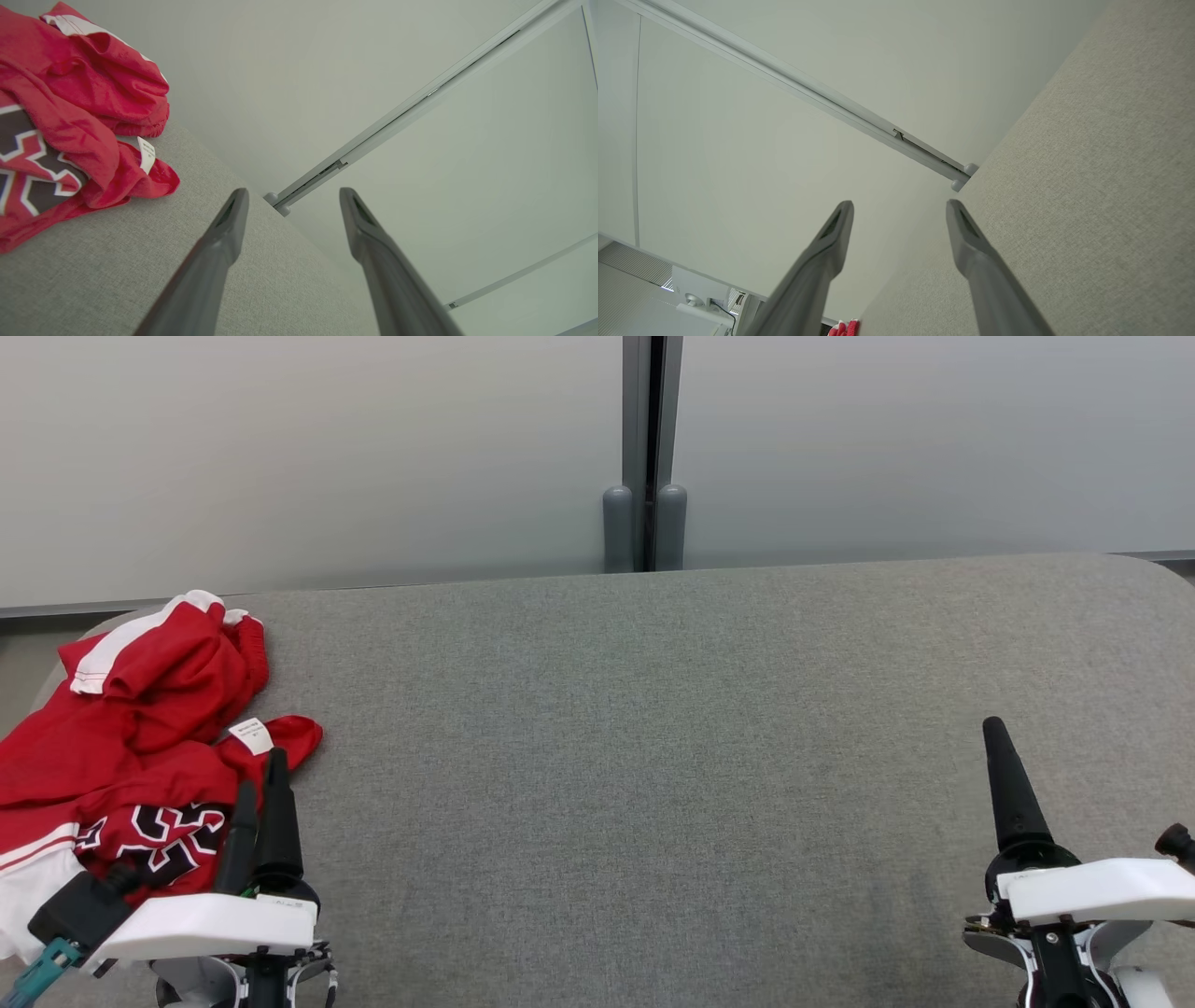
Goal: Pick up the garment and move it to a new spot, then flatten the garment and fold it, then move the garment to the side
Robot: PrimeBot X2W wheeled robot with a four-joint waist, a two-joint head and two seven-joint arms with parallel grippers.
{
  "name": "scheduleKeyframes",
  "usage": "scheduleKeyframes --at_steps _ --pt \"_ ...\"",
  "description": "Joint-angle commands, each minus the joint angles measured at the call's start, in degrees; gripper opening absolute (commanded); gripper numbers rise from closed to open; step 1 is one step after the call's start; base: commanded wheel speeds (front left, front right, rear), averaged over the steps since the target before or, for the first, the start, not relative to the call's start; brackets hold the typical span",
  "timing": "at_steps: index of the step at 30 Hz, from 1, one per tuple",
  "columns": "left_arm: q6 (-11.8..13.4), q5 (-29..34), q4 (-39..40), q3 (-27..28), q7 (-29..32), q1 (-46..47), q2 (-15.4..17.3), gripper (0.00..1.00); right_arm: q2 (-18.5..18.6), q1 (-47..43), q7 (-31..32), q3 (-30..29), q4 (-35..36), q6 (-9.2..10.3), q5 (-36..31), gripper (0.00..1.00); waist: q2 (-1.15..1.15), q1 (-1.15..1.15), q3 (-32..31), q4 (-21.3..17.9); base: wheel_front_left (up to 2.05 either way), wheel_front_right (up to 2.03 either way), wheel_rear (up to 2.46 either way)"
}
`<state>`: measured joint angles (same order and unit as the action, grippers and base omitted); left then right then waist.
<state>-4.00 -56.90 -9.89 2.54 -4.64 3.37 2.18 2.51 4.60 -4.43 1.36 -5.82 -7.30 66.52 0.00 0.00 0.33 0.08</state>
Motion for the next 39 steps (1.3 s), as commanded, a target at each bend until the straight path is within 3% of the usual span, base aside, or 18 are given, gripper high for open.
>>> scheduleKeyframes --at_steps 1,10,21,39 --pt "0.4 1.8 0.9 -0.3 -0.4 1.2 0.4 1.00 0.7 1.5 -0.7 0.3 1.0 -0.19 -2.4 1.00 0.00 0.00 0.0 0.0 0.00 0.00 0.00" --pt "3.0 15.2 0.6 -1.5 -2.2 1.1 0.5 1.00 1.4 1.5 -2.4 1.8 -0.3 -0.21 -15.6 1.00 0.00 0.00 -0.1 0.0 0.00 0.00 0.00" --pt "4.2 26.3 0.5 -2.2 -3.8 0.5 0.7 1.00 2.4 1.5 -4.1 3.2 -1.2 -0.23 -28.5 1.00 0.00 0.00 -0.1 0.1 0.00 0.00 0.00" --pt "6.2 38.7 -0.3 -3.9 -6.3 0.0 1.0 1.00 1.4 1.3 -6.5 2.3 -2.9 -0.26 -45.2 1.00 0.00 0.00 -0.5 0.3 0.00 0.00 0.00"
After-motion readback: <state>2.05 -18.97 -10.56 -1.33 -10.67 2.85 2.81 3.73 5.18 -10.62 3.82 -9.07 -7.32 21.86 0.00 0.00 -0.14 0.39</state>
